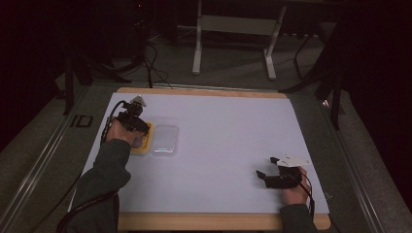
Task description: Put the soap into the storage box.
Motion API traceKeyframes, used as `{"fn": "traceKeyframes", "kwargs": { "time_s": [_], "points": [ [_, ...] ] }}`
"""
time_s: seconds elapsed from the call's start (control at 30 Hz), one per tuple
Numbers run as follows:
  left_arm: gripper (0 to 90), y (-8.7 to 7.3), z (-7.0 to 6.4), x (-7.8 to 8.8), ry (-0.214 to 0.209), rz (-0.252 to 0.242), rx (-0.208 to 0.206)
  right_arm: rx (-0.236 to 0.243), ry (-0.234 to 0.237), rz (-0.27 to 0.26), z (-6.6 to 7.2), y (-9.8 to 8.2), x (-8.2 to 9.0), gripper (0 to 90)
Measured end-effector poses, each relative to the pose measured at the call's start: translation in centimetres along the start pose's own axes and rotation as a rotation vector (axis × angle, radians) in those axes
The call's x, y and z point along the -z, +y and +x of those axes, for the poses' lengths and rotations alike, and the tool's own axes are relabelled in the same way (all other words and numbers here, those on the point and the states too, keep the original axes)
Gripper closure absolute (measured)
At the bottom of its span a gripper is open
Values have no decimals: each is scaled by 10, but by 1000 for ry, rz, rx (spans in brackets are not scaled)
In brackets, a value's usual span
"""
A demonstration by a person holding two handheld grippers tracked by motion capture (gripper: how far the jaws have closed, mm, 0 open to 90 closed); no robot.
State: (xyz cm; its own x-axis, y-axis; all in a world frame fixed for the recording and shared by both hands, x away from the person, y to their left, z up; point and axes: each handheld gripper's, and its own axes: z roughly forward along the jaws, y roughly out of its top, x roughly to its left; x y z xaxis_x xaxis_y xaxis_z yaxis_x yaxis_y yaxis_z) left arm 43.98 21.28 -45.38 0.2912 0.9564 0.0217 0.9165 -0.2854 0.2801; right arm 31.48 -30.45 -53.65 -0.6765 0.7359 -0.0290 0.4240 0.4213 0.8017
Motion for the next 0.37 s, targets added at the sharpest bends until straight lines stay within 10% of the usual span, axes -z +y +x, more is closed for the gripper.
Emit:
{"fn": "traceKeyframes", "kwargs": {
  "time_s": [0.37],
  "points": [
    [438,-12,-25,12,1,-122,-194,-2,1,1,0,0,0,180]
  ]
}}
